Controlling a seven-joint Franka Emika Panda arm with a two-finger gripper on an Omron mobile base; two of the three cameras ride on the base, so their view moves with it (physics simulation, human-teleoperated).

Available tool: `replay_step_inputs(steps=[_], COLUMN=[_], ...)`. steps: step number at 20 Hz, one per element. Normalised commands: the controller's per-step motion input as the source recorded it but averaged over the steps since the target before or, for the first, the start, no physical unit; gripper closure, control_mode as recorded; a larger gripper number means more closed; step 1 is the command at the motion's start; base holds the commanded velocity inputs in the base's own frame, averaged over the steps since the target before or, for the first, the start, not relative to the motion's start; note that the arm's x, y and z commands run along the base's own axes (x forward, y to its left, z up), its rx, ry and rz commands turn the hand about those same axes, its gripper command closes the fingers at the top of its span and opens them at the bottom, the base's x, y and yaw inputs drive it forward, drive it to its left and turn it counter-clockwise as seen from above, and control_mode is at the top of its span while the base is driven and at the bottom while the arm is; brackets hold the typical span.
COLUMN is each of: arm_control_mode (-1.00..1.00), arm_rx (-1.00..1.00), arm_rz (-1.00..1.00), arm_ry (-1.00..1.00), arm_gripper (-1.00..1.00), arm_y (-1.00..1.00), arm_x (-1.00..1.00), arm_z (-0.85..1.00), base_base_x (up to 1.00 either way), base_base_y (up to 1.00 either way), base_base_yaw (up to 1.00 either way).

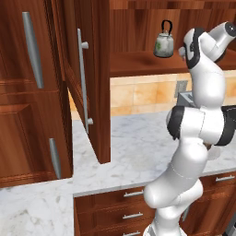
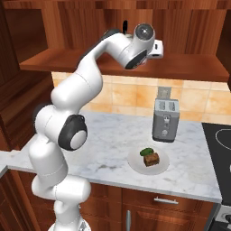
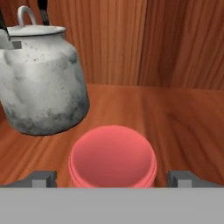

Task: Pick the avocado and bread from the counter and place them on the plate. Then pick the jam from the cabinet and place it next to the plate. Lastly close the cabinet door.

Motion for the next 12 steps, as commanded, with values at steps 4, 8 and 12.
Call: replay_step_inputs(steps=[4, 8, 12], arm_control_mode=[-1.00, -1.00, -1.00], arm_rx=[0.00, 0.00, 0.00], arm_rz=[0.00, 0.00, 0.00], arm_ry=[0.00, 0.00, 0.00], arm_gripper=[-1.00, -1.00, 1.00], arm_y=[-0.01, -0.02, -0.01], arm_x=[0.18, 0.14, 0.04], arm_z=[-0.06, -0.02, 0.00], base_base_x=[0.00, 0.00, 0.00], base_base_y=[0.00, 0.00, 0.00], base_base_yaw=[0.00, 0.00, 0.00])
